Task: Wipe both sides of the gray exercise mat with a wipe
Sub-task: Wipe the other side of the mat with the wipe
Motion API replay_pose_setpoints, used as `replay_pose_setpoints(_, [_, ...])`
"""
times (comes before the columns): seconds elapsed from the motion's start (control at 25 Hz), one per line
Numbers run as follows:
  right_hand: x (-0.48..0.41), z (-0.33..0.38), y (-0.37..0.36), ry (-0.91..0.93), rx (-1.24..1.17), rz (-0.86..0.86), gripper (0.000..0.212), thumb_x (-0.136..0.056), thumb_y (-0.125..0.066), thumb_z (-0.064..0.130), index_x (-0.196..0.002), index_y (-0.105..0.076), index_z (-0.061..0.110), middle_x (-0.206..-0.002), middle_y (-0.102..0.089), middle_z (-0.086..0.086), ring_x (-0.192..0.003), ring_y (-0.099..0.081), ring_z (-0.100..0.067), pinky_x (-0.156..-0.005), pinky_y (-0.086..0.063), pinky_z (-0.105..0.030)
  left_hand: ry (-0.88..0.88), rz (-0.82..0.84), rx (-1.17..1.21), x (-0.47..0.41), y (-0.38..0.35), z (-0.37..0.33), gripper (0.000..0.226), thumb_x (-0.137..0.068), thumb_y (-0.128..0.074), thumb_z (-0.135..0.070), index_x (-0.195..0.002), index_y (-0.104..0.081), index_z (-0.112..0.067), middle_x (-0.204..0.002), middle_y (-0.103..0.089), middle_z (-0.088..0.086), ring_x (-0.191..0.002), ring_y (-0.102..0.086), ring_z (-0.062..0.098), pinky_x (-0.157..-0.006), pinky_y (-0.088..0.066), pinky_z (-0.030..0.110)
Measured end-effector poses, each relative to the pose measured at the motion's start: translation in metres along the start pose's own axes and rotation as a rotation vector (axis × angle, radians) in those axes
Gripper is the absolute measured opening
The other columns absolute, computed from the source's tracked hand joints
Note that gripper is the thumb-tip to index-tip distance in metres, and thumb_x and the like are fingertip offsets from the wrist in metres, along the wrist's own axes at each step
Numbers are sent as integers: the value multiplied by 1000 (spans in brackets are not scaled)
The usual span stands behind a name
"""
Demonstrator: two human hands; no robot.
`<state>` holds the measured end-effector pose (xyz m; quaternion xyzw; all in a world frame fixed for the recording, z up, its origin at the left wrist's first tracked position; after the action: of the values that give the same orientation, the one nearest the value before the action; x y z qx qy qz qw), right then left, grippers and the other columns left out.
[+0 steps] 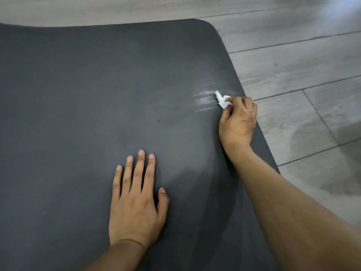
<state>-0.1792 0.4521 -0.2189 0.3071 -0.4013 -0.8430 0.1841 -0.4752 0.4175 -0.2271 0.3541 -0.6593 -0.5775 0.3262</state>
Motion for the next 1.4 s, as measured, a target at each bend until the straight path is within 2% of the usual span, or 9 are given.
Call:
replay_pose_setpoints(0.36, [99, 106, -11, 751, -218, 385, 20, -81, -63, 3, -97, -72, 11, -92, -61, -9, -80, -55, -30, -75, -49, -39, 3, -47, -37, 1, -4, 0, 72, -91, -34, -40, -156, -37, -10, -164, -32, 11, -152, -29, 32, -123, -23, 54])
replay_pose_setpoints(0.44, [59, 60, 1, 670, -51, 309, 20, -85, -61, 6, -99, -73, 13, -95, -61, -9, -84, -56, -30, -77, -48, -36, 1, -59, -43, 1, -4, 1, 72, -91, -34, -41, -156, -37, -12, -164, -32, 10, -152, -29, 31, -123, -23, 53])
replay_pose_setpoints(0.6, [6, -25, 36, -17, 154, 99, 27, -91, -51, 8, -108, -71, 12, -104, -58, -14, -99, -53, -35, -82, -40, -37, 18, -51, -60, 1, -5, 0, 71, -92, -31, -42, -158, -35, -13, -165, -31, 9, -153, -27, 31, -124, -21, 51])
replay_pose_setpoints(0.68, [40, 22, 21, 89, 41, 131, 24, -85, -55, 4, -100, -72, 11, -96, -59, -14, -91, -54, -35, -79, -41, -36, 20, -54, -62, -1, -4, -1, 72, -93, -30, -43, -158, -34, -14, -165, -30, 9, -153, -27, 30, -124, -21, 51])
replay_pose_setpoints(0.84, [121, 96, 8, 747, -156, 427, 19, -80, -63, 6, -95, -73, 12, -91, -61, -9, -81, -55, -30, -76, -48, -38, 20, -63, -68, 0, -5, -1, 73, -91, -31, -43, -157, -35, -12, -164, -31, 10, -152, -29, 31, -124, -22, 51])
replay_pose_setpoints(0.92, [81, 55, 20, 668, -69, 369, 21, -83, -61, 9, -98, -73, 15, -93, -61, -10, -87, -57, -32, -79, -49, -38, 16, -76, -57, 0, -4, -1, 72, -91, -31, -42, -157, -36, -13, -164, -33, 10, -151, -30, 31, -124, -21, 51])
replay_pose_setpoints(1.12, [28, -23, 51, -35, 193, 126, 29, -89, -50, 5, -108, -71, 11, -103, -58, -15, -98, -54, -37, -79, -43, -38, 24, -77, -52, -1, -3, -3, 72, -92, -30, -43, -157, -34, -13, -164, -32, 9, -152, -29, 31, -124, -20, 50])
replay_pose_setpoints(1.32, [136, 84, 21, 650, -139, 403, 20, -81, -59, 7, -95, -72, 13, -92, -61, -9, -84, -54, -29, -77, -49, -38, 18, -53, -36, -1, -2, -1, 73, -91, -30, -43, -157, -36, -11, -165, -30, 8, -153, -28, 29, -124, -21, 50])
replay_pose_setpoints(1.4, [106, 53, 29, 656, -91, 356, 19, -83, -59, 11, -96, -73, 15, -93, -61, -8, -86, -56, -30, -77, -50, -37, 18, -51, -27, 0, -3, -1, 72, -91, -29, -43, -157, -35, -12, -165, -31, 8, -152, -28, 29, -124, -20, 50])
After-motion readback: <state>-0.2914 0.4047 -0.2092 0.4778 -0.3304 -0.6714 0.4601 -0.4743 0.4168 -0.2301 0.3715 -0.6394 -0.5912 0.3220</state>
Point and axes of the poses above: each hand's wrist, its own x-axis away from the middle knuckle, its own y-axis out of the back of the hand, z = x × y, the point moved 3 cm from there along -x, towards the middle knuckle
